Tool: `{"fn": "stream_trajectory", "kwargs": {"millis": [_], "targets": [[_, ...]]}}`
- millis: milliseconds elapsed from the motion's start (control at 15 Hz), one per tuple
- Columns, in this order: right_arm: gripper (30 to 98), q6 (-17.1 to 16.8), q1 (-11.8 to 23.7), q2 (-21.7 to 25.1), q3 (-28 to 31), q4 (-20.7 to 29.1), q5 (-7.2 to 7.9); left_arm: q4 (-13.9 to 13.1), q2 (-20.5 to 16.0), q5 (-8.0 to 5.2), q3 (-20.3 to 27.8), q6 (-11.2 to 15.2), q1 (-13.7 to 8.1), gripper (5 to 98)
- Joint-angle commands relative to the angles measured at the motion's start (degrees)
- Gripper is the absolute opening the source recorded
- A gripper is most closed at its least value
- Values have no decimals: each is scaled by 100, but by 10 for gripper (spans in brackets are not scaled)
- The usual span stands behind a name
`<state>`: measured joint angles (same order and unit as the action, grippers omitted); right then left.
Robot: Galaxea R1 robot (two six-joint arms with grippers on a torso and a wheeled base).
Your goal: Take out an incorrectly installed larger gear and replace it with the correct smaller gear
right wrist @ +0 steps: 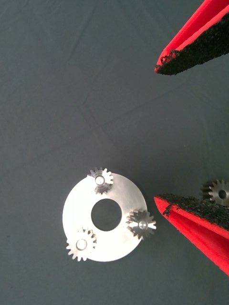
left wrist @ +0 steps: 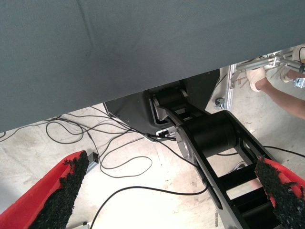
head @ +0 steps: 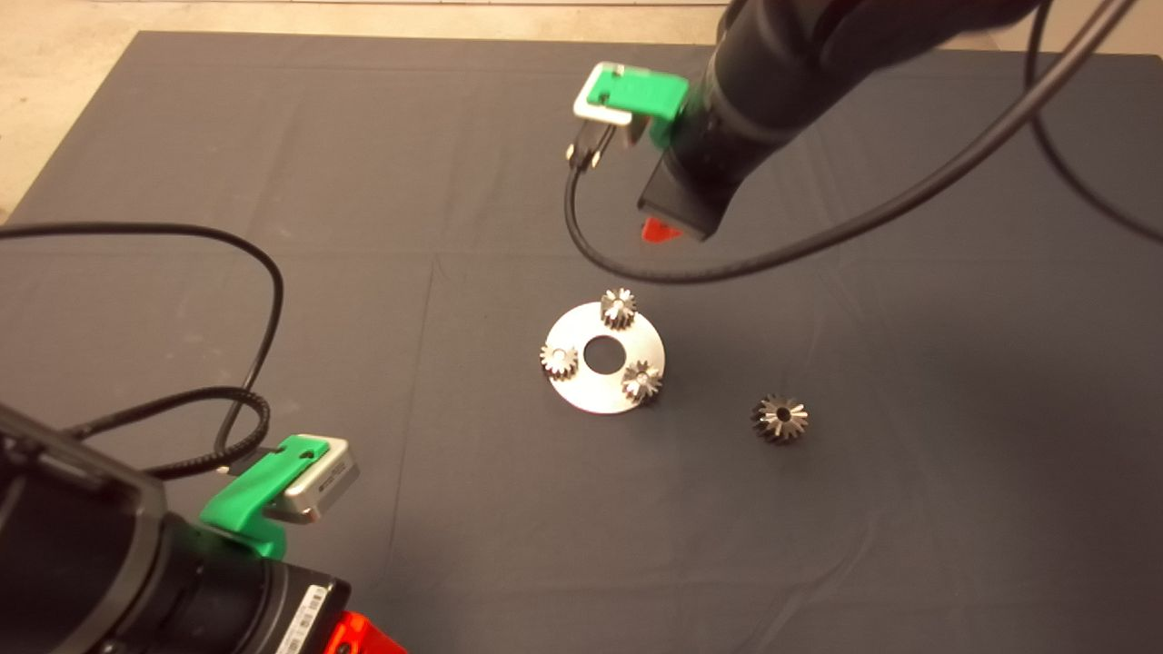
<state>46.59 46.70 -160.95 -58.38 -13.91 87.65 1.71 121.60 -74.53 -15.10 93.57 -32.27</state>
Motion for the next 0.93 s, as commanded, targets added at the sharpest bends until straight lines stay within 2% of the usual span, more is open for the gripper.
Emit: {"fn": "stream_trajectory", "kwargs": {"millis": [0,67,133,200,267,333,467,600,733,867], "targets": [[665,1630,366,473,225,982,735,-72,0,18,80,-42,-43,909],[669,2092,366,559,316,1192,735,-65,2,18,79,-50,-43,909],[713,2672,366,606,632,1251,735,-65,18,18,80,-50,-43,909],[727,3069,338,799,1169,1242,735,-65,18,1,87,-59,-43,909],[727,3324,220,987,1652,1242,735,-65,21,0,88,-112,-43,909],[727,3617,-45,1208,2106,1233,735,-65,18,-9,84,-181,-43,909],[765,4502,-471,1758,2850,1233,735,-65,43,-25,81,-191,-43,909],[773,5210,-522,2201,3328,1268,735,-65,190,0,88,-191,-46,909],[807,5618,-582,2379,3514,1295,735,-65,426,5,88,-173,-52,909],[825,5633,-741,2379,3536,1426,735,-65,449,9,88,-112,-52,909]]}}
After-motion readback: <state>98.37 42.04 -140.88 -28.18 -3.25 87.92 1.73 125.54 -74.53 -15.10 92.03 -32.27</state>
